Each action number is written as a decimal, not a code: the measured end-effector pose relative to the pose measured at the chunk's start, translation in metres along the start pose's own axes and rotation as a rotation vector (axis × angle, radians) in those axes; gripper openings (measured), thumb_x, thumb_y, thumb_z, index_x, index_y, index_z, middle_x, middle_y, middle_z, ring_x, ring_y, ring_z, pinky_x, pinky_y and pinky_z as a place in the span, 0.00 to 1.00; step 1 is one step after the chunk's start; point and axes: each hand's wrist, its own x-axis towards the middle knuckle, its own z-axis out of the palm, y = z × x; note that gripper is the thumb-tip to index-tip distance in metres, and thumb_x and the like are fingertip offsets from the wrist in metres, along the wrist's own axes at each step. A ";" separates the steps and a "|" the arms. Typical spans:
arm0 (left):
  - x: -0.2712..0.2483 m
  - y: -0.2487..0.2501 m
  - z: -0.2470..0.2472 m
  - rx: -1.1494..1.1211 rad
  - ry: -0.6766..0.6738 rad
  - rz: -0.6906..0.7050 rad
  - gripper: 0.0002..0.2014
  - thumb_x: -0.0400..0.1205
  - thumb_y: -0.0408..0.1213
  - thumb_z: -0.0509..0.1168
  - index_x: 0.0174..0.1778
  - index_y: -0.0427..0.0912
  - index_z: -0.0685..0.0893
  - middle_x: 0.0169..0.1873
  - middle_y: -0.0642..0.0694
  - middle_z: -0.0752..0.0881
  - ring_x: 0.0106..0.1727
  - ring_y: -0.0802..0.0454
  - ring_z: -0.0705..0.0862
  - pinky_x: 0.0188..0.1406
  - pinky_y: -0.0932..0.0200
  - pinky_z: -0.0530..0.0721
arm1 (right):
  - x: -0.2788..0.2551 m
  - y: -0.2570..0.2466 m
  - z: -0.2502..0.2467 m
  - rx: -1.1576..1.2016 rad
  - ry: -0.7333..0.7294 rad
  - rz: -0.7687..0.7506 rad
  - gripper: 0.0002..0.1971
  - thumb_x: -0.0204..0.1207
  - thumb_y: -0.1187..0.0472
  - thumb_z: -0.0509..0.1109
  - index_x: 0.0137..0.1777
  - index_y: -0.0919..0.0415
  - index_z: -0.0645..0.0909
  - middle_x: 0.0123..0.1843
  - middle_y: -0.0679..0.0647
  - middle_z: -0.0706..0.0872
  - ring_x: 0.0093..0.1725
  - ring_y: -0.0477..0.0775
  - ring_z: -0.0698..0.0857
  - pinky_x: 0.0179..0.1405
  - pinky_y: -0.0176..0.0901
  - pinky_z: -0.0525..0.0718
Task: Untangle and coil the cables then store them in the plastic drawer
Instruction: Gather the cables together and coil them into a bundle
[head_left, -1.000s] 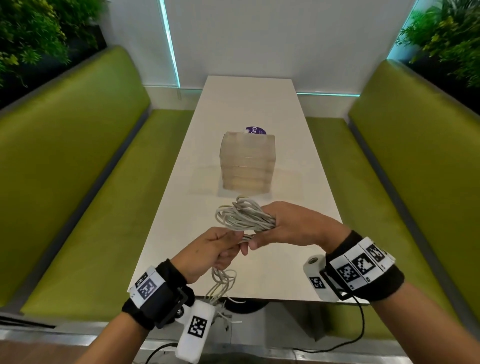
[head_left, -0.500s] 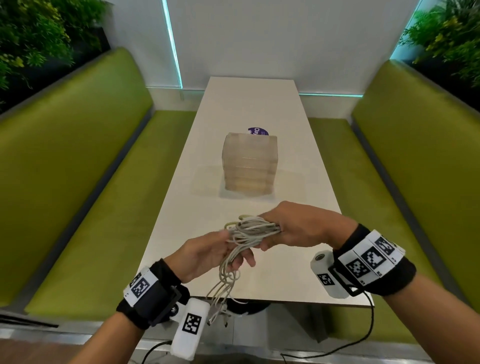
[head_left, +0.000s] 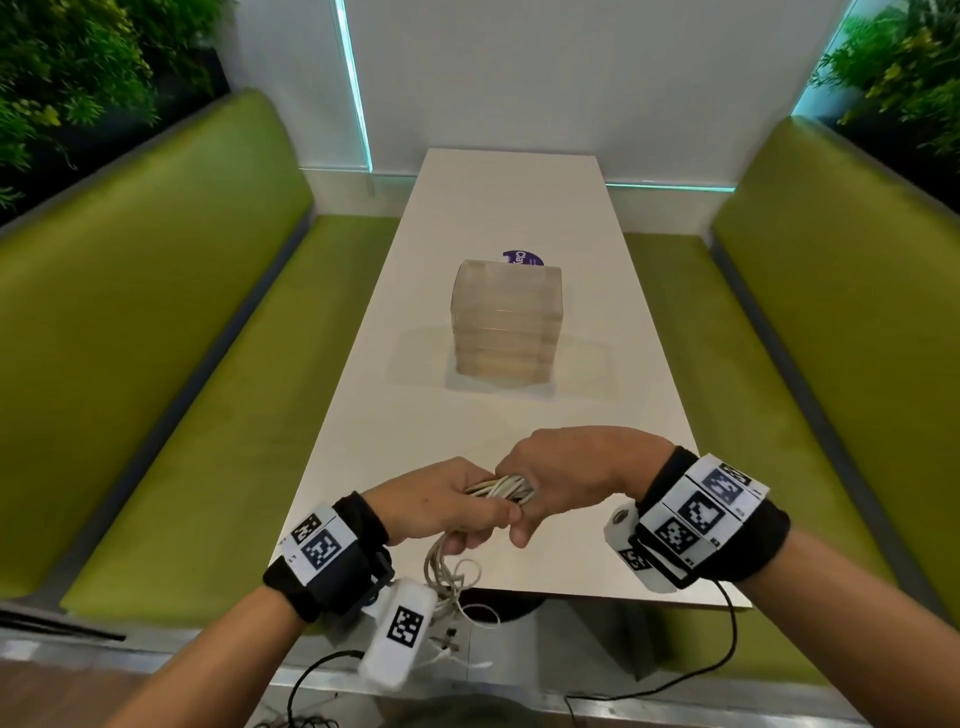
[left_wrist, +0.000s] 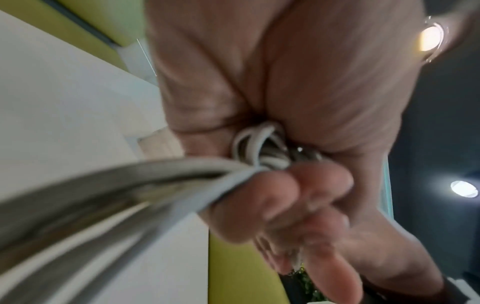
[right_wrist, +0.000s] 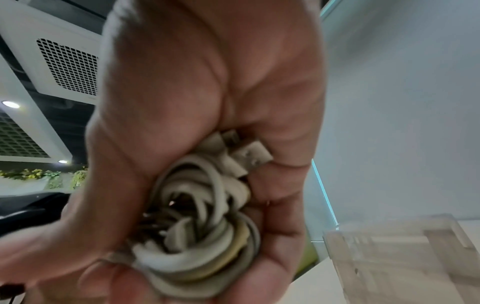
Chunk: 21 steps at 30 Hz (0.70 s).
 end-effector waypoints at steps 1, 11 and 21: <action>0.001 -0.002 0.001 0.012 0.017 0.003 0.12 0.78 0.45 0.66 0.39 0.39 0.83 0.22 0.50 0.78 0.22 0.53 0.73 0.23 0.64 0.73 | 0.001 0.001 0.002 0.012 0.009 0.006 0.14 0.70 0.49 0.77 0.48 0.57 0.82 0.36 0.53 0.84 0.30 0.48 0.76 0.30 0.39 0.71; 0.014 -0.012 -0.002 0.092 0.028 0.011 0.12 0.77 0.47 0.65 0.30 0.47 0.79 0.21 0.47 0.74 0.23 0.51 0.69 0.21 0.64 0.67 | 0.007 0.012 0.013 0.118 0.072 -0.009 0.06 0.75 0.53 0.73 0.39 0.45 0.79 0.37 0.55 0.86 0.31 0.46 0.78 0.33 0.40 0.74; 0.014 -0.031 -0.008 -0.284 0.115 0.214 0.46 0.66 0.79 0.53 0.55 0.37 0.81 0.30 0.34 0.83 0.46 0.36 0.89 0.63 0.36 0.80 | -0.009 0.018 -0.030 -0.001 0.283 -0.041 0.04 0.76 0.55 0.73 0.43 0.54 0.82 0.32 0.40 0.82 0.31 0.38 0.78 0.31 0.31 0.71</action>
